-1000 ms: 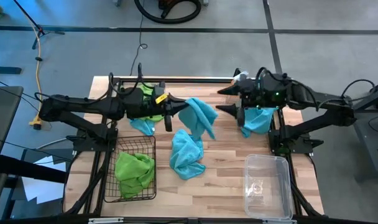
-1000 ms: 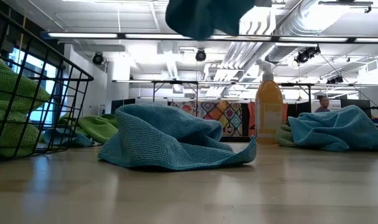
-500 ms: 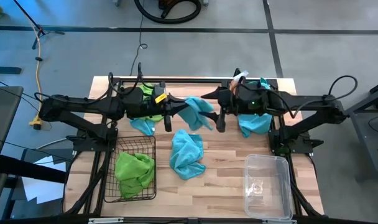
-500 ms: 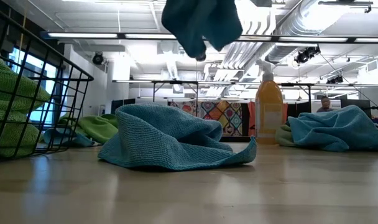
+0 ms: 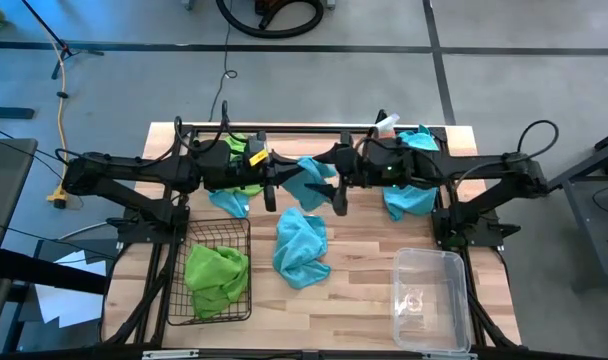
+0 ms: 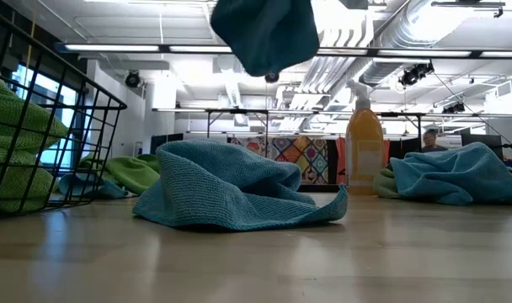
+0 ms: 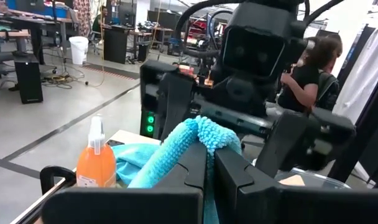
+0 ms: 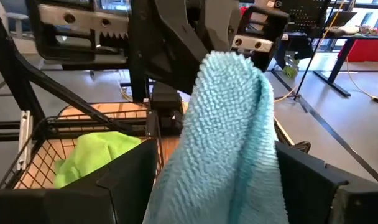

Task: Sort microfiber towel by color & place in baskets
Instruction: Put the blue microfiber cloth into the transparent bin

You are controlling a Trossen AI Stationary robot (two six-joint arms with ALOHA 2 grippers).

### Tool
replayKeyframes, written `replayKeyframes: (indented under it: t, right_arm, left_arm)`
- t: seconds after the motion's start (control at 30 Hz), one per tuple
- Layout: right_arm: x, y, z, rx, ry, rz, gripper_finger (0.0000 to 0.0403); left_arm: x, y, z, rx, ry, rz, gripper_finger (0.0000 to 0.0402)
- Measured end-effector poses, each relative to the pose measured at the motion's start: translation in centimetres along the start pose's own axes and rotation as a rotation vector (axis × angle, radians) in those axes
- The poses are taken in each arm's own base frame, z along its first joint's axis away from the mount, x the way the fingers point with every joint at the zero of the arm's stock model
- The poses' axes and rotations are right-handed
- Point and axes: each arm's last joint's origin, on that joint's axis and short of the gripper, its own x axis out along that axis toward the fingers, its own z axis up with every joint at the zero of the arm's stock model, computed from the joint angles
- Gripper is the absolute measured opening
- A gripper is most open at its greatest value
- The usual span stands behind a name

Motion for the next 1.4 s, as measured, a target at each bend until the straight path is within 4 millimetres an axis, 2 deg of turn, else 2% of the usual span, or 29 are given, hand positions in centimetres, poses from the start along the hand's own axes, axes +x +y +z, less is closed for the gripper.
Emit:
replayKeyframes:
  t: [0.23, 0.37, 0.47, 0.6, 0.67, 0.97, 1.1, 1.23, 1.4]
  right_arm:
    - [0.65, 0.07, -0.19, -0.002, -0.005, -0.001, 0.0281]
    - [0.63, 0.07, -0.17, -0.002, -0.005, -0.001, 0.0251]
    - [0.62, 0.06, -0.18, 0.002, -0.004, -0.002, 0.019]
    - [0.62, 0.06, -0.42, -0.001, 0.02, -0.002, 0.0054]
    - [0.63, -0.05, -0.48, -0.001, 0.026, -0.005, 0.0018]
    - [0.61, -0.08, -0.57, -0.002, 0.036, -0.003, 0.0009]
    - [0.61, -0.06, -0.59, -0.003, 0.038, 0.0, 0.0005]
    - [0.61, -0.07, -0.61, -0.009, 0.041, 0.0, 0.0004]
    - [0.6, -0.06, -0.65, -0.02, 0.045, 0.001, 0.0004]
  left_arm:
    - [0.01, 0.0, -0.02, 0.0, 0.001, 0.0, 0.0]
    - [0.01, 0.0, -0.02, 0.0, 0.002, 0.0, 0.0]
    - [0.01, 0.0, -0.02, 0.0, 0.002, 0.0, 0.0]
    - [0.01, -0.06, -0.05, 0.001, 0.007, -0.022, 0.0]
    - [0.03, -0.07, -0.08, 0.001, 0.009, -0.025, 0.0]
    - [0.04, -0.06, -0.12, 0.002, 0.011, -0.025, 0.0001]
    - [0.05, -0.06, -0.11, 0.002, 0.01, -0.025, 0.0014]
    - [-0.02, -0.06, -0.04, 0.001, 0.007, -0.026, 0.0053]
    - [-0.7, -0.04, 0.49, -0.016, -0.002, -0.049, 0.0133]
